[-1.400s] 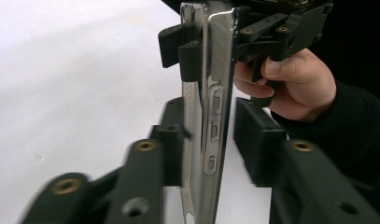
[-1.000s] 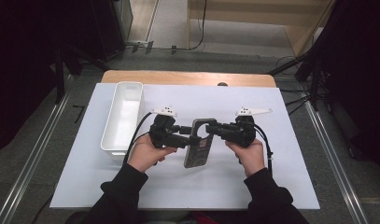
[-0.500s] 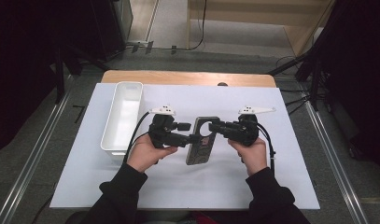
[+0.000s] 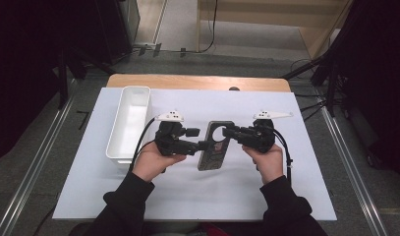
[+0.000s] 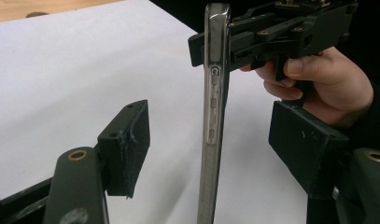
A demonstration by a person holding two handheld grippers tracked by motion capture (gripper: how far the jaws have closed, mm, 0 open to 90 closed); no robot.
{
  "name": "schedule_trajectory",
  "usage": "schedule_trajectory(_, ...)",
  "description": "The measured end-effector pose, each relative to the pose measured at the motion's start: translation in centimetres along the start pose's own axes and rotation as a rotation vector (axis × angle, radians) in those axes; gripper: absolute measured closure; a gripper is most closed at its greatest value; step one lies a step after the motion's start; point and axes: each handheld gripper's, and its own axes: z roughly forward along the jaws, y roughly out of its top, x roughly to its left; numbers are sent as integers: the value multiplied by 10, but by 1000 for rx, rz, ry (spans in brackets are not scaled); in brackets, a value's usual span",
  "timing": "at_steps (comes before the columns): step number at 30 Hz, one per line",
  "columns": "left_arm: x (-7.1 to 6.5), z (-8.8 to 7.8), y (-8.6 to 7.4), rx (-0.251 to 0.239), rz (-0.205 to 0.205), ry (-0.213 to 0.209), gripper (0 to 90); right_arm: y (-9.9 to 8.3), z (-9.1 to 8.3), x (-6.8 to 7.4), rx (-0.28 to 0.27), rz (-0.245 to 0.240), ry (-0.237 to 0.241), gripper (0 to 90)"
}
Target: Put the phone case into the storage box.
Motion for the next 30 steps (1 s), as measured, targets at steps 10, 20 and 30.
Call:
schedule_trajectory(10, -1, -3, 1, 1, 19, 14, 292, 2, -3, 1, -6, 5, -44, 684)
schedule_trajectory(20, -3, -5, 2, -10, 28, 52, 297, 4, -1, 8, 13, -15, -92, 684)
schedule_trajectory(30, -6, -8, 5, -15, 40, 122, 297, 4, 2, 15, 17, -21, -110, 686)
